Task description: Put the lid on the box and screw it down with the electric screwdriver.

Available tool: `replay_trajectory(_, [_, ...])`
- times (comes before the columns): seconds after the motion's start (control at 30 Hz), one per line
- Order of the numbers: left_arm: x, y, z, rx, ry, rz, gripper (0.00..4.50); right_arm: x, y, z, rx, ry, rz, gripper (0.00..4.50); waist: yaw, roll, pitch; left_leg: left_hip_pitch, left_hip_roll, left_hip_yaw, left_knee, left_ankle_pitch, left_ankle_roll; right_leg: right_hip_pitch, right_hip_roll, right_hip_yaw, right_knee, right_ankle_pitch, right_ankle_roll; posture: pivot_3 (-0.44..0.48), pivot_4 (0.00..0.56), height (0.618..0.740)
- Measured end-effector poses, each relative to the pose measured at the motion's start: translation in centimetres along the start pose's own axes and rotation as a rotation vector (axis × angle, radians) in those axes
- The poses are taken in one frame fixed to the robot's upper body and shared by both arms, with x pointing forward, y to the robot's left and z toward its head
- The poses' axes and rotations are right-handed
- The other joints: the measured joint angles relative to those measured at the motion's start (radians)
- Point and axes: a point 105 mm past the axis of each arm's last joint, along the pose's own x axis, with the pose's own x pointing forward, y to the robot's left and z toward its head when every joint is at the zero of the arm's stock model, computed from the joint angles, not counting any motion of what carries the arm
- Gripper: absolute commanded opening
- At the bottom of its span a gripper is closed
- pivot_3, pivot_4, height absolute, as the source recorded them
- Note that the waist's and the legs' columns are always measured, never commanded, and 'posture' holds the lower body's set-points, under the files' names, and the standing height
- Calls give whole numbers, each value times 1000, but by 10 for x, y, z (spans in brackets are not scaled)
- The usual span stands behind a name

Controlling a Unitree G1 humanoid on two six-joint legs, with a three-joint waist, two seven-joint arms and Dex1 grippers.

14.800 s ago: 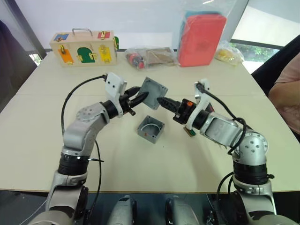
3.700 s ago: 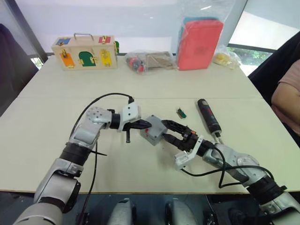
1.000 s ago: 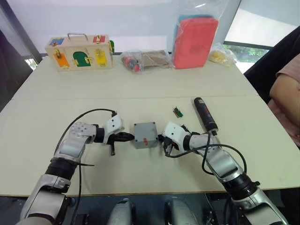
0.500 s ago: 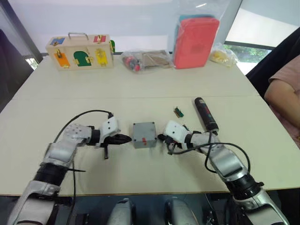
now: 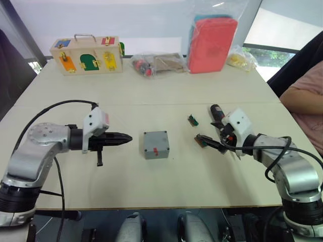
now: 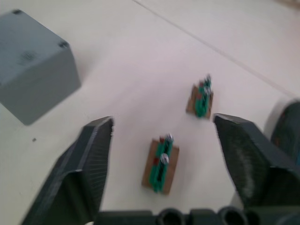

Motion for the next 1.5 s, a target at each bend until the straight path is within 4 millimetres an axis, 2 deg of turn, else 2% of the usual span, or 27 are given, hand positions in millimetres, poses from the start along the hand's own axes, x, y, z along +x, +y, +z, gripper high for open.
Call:
replay_trajectory(0.13, [7, 4, 12, 18, -35, 7, 0, 6, -3, -13, 90, 16, 2, 4483, 0, 0, 0, 0, -1, 0, 0, 0, 0, 0, 0, 0, 0, 0, 0, 0, 150, 730])
replay_trajectory(0.27, [14, 3, 10, 13, -32, -5, 0, 11, -7, -22, 132, 22, -10, 4483, -3, 1, 2, 0, -1, 1, 0, 0, 0, 0, 0, 0, 0, 0, 0, 0, 150, 730])
replay_trajectory(0.73, [21, 3, 9, 7, -33, 0, 0, 26, -5, -24, 169, 6, -12, 4483, -1, 1, 3, 0, -1, 0, 0, 0, 0, 0, 0, 0, 0, 0, 0, 0, 150, 730])
replay_trajectory(0.83, [21, 3, 9, 7, -33, 7, 0, 28, -3, -25, 167, 7, -8, 3873, -1, 1, 3, 0, -1, 0, 0, 0, 0, 0, 0, 0, 0, 0, 0, 0, 150, 730])
replay_trajectory(1.0, [21, 4, 9, 7, -33, 12, 0, 30, -3, -27, 171, 15, -8, 2266, -1, 1, 3, 0, -1, 0, 0, 0, 0, 0, 0, 0, 0, 0, 0, 0, 150, 730])
replay_trajectory(1.17, [21, 4, 9, 7, -33, 17, 0, 31, -3, -27, 164, 9, -14, 31, -1, 1, 3, 0, -1, 0, 0, 0, 0, 0, 0, 0, 0, 0, 0, 0, 150, 730])
replay_trajectory(1.5, [21, 4, 6, -3, -29, 30, 0, 29, -4, -23, 167, -6, -20, 31, -1, 1, 3, 0, -1, 0, 0, 0, 0, 0, 0, 0, 0, 0, 0, 0, 150, 730])
